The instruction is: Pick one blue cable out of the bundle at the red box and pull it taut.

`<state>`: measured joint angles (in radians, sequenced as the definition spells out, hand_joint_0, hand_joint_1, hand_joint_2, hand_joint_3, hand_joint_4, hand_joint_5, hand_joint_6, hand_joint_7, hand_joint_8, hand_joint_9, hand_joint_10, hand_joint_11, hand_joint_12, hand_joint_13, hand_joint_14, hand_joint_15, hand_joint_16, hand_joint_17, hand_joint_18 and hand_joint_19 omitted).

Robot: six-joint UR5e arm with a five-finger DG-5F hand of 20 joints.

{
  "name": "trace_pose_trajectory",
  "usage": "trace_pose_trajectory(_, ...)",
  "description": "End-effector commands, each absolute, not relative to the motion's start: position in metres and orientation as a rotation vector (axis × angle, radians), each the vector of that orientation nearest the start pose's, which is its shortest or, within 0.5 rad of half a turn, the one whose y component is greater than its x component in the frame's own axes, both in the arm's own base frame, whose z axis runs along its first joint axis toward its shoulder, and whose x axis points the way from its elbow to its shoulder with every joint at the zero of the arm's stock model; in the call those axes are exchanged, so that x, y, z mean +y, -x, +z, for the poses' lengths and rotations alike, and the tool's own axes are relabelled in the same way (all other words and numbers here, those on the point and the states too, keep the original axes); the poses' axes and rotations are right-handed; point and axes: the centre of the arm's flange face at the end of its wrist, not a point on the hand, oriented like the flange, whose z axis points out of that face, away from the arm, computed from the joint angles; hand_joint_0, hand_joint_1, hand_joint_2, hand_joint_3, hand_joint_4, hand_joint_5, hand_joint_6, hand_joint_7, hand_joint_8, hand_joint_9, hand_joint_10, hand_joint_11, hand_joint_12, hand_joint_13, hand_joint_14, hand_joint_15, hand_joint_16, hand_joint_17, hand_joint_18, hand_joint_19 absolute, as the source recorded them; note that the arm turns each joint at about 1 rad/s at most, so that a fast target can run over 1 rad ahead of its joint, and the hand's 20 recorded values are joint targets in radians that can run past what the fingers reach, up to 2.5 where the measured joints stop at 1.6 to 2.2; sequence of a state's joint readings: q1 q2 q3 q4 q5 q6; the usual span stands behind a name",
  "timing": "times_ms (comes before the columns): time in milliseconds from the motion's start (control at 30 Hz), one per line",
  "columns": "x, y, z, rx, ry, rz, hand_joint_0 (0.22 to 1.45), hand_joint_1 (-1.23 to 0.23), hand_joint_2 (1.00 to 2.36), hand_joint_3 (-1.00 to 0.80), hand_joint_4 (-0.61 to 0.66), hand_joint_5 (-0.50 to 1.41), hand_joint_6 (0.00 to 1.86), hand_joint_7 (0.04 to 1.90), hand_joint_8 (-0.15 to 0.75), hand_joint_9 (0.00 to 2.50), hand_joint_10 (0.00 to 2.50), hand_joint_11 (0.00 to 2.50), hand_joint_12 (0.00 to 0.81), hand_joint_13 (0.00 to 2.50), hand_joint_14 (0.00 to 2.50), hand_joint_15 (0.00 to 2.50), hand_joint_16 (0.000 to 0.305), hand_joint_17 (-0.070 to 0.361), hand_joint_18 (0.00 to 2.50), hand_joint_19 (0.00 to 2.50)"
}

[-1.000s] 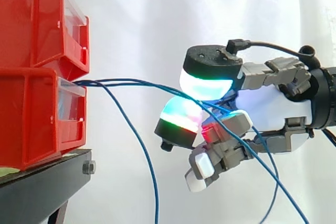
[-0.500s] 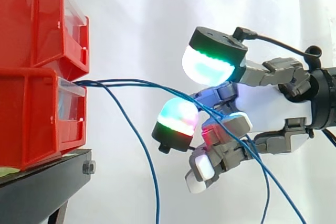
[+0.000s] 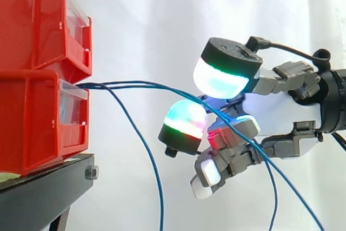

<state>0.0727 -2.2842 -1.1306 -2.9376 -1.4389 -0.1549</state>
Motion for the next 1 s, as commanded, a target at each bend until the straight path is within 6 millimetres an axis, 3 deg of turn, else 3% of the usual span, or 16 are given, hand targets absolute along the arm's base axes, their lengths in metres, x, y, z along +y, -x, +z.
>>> trace_pose_trajectory(0, -0.0922, -0.756, 0.2719, 1.294, -1.166, 1.014, 0.63, -0.82, 1.0, -0.43, 0.14, -0.13, 0.91, 1.05, 0.357, 1.24, 0.01, 1.43, 0.37, 0.9, 0.02, 0.57, 0.052, 0.116, 0.73, 0.44)
trace_pose_trajectory(200, -0.0922, -0.7557, 0.2711, 1.295, -1.167, 1.014, 0.62, -0.8, 1.02, -0.26, 0.13, -0.12, 0.93, 1.07, 0.359, 1.28, 0.0, 1.48, 0.373, 0.92, 0.02, 0.6, 0.052, 0.118, 0.75, 0.47)
trace_pose_trajectory(433, -0.091, -0.7561, 0.2719, 1.295, -1.165, 1.016, 0.56, -0.63, 1.01, -0.25, 0.14, -0.12, 0.91, 1.0, 0.391, 1.27, 0.0, 1.41, 0.407, 0.9, 0.02, 0.59, 0.06, 0.136, 0.74, 0.48)
trace_pose_trajectory(600, -0.0922, -0.756, 0.2719, 1.294, -1.166, 1.014, 0.56, -0.58, 1.01, -0.24, 0.13, -0.11, 0.89, 1.01, 0.394, 1.27, 0.0, 1.39, 0.413, 0.9, 0.02, 0.58, 0.061, 0.138, 0.73, 0.49)
trace_pose_trajectory(967, -0.0922, -0.756, 0.2719, 1.294, -1.166, 1.014, 0.58, -0.79, 1.01, -0.13, 0.12, -0.11, 0.89, 1.03, 0.389, 1.24, 0.0, 1.4, 0.403, 0.89, 0.02, 0.57, 0.06, 0.136, 0.75, 0.44)
